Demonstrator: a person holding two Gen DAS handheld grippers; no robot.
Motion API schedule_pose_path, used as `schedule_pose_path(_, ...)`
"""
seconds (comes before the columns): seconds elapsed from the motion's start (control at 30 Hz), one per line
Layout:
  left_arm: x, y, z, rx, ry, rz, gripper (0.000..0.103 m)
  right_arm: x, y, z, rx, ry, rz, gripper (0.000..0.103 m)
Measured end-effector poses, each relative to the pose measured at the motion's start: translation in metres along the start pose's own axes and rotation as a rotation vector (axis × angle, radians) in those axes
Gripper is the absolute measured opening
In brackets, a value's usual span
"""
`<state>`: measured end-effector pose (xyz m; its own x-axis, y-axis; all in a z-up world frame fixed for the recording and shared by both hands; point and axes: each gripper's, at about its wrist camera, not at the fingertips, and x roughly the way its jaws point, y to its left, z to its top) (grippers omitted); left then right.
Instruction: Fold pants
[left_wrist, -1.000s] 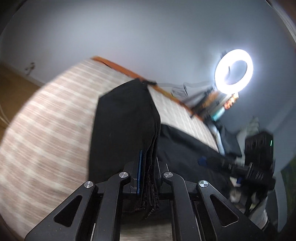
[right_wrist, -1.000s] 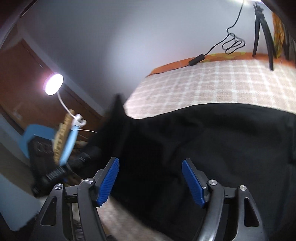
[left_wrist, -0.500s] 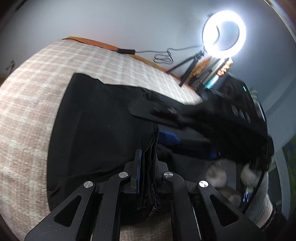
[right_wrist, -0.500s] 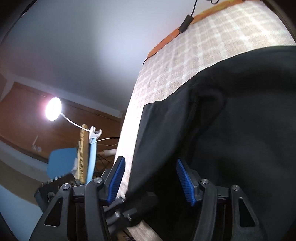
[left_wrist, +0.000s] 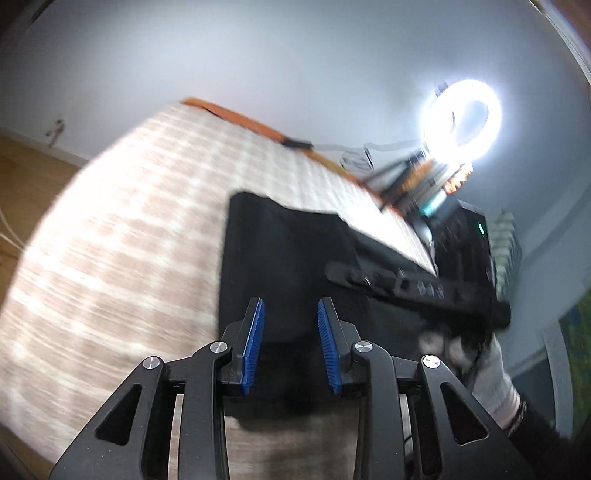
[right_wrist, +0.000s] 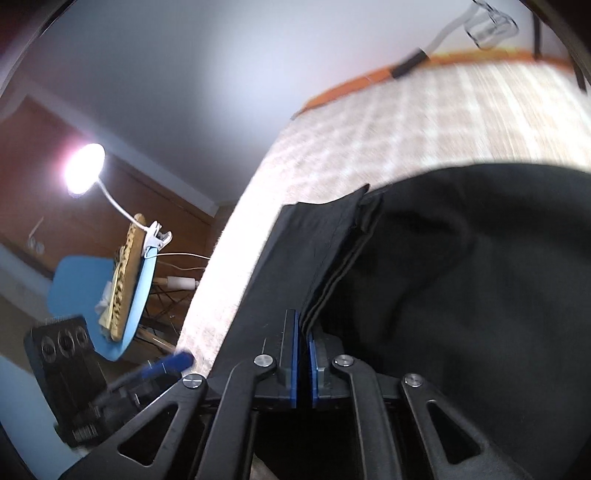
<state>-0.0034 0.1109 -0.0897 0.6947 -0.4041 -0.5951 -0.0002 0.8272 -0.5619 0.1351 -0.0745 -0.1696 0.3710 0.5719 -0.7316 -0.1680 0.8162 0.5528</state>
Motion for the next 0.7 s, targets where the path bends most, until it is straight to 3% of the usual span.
schedule_pose_path(0.1,-0.003,0.005,0.010,-0.024,-0.036,0.003,0.028,-0.004,0.011,0.003,-0.077,-0.026,-0.076,0.001)
schedule_pose_path(0.17,-0.003,0.002,0.012,-0.003,-0.047,0.015,0.028,-0.009,0.004,0.006,-0.058,-0.032,-0.053,0.001)
schedule_pose_path(0.3,0.024,-0.004,0.002,0.046,0.055,0.093,0.028,-0.011,-0.012,0.007,-0.019,-0.022,-0.036,0.003)
schedule_pose_path(0.4,0.048,0.003,-0.013,0.016,0.143,0.085,0.028,-0.004,-0.020,0.005,0.019,0.004,-0.004,0.011)
schedule_pose_path(0.47,0.055,0.004,-0.018,0.017,0.156,0.097,0.028,0.001,-0.021,0.005,0.030,0.025,0.001,0.038)
schedule_pose_path(0.5,0.057,0.004,-0.019,0.024,0.156,0.102,0.028,0.004,-0.020,0.004,0.028,0.032,0.001,0.039)
schedule_pose_path(0.6,0.059,0.002,-0.020,0.032,0.157,0.107,0.028,0.011,-0.013,0.001,-0.011,0.037,-0.026,0.030)
schedule_pose_path(0.67,0.057,0.000,-0.022,0.024,0.156,0.103,0.028,0.013,-0.012,-0.002,-0.035,0.041,-0.059,0.011)
schedule_pose_path(0.7,0.057,-0.001,-0.022,0.023,0.156,0.102,0.028,0.013,-0.012,-0.003,-0.043,0.042,-0.071,0.007)
